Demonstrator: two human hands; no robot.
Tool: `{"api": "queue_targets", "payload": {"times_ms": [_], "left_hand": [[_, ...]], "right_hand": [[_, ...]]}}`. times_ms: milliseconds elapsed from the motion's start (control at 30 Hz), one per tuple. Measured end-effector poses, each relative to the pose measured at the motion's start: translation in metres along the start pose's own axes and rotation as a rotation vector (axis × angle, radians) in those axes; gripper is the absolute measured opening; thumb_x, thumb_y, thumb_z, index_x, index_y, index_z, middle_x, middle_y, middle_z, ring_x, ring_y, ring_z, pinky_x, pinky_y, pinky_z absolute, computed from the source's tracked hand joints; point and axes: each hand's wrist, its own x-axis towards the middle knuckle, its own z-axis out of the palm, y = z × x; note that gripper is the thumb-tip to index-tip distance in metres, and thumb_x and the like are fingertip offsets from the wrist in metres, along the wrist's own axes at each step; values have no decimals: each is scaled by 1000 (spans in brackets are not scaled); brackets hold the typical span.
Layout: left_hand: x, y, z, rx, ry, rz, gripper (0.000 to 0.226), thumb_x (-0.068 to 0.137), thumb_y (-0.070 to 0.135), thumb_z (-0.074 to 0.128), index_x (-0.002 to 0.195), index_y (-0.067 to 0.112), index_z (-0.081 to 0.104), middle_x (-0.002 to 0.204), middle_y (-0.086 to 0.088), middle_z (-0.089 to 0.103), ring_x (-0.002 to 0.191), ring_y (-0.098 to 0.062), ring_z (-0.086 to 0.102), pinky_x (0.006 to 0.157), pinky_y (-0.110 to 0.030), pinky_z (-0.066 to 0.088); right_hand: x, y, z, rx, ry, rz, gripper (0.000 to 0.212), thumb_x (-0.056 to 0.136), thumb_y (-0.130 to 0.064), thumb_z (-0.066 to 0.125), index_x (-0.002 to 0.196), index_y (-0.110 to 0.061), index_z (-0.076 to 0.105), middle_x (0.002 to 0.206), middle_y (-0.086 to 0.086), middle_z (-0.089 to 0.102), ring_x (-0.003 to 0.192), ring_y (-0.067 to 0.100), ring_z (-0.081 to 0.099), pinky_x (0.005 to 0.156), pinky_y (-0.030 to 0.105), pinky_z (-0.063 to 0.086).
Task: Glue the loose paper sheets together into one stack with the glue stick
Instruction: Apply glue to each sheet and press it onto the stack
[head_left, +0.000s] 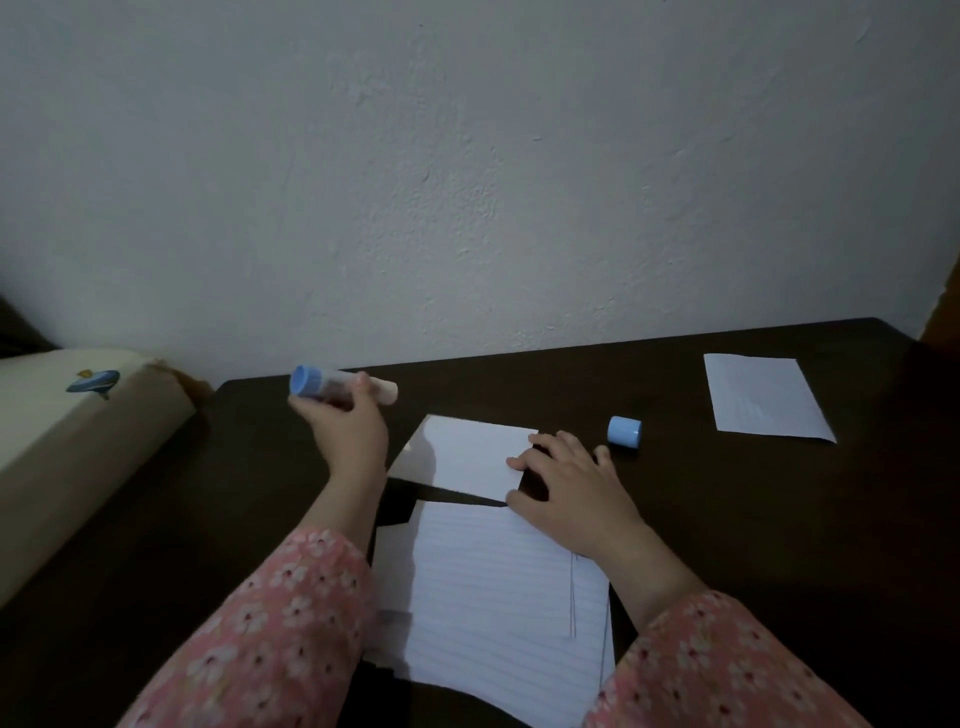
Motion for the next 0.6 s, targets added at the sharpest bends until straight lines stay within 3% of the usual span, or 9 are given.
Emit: {"api": "queue_targets", "payload": {"times_ms": [167, 300, 433, 600], "left_hand": [[-35, 11, -18, -86, -40, -50, 72, 92, 19, 59, 149, 28, 16, 141, -6, 43, 127, -21, 46, 97, -35, 43], [-54, 7, -24, -2, -210, -46, 64, 91, 21, 60, 144, 26, 25, 121, 1, 51, 108, -13, 53, 85, -29, 46], [-62, -3, -21, 120, -314, -49, 54, 91, 25, 61, 137, 24, 34, 120, -2, 55, 110, -19, 56, 90, -36, 49], [-62, 0, -16, 157, -385, -30, 54, 90, 25, 61, 137, 26, 34, 122, -2, 55, 106, -15, 56, 87, -34, 51]], "right_hand": [[-3, -3, 1, 32, 97, 11, 53, 89, -63, 45, 137, -42, 39, 128, -8, 35, 129, 11, 31, 114, 43, 15], [-4, -3, 4, -24, 174, 50, 48, 99, -45, 36, 144, -29, 35, 144, -6, 31, 137, 15, 22, 113, 38, 18], [-2, -4, 4, -20, 124, 86, 48, 99, -43, 37, 144, -29, 39, 157, -10, 22, 147, 14, 7, 117, 41, 12], [0, -4, 6, -24, 173, 96, 49, 96, -48, 42, 141, -29, 43, 150, -11, 35, 143, 13, 21, 114, 35, 21]]}}
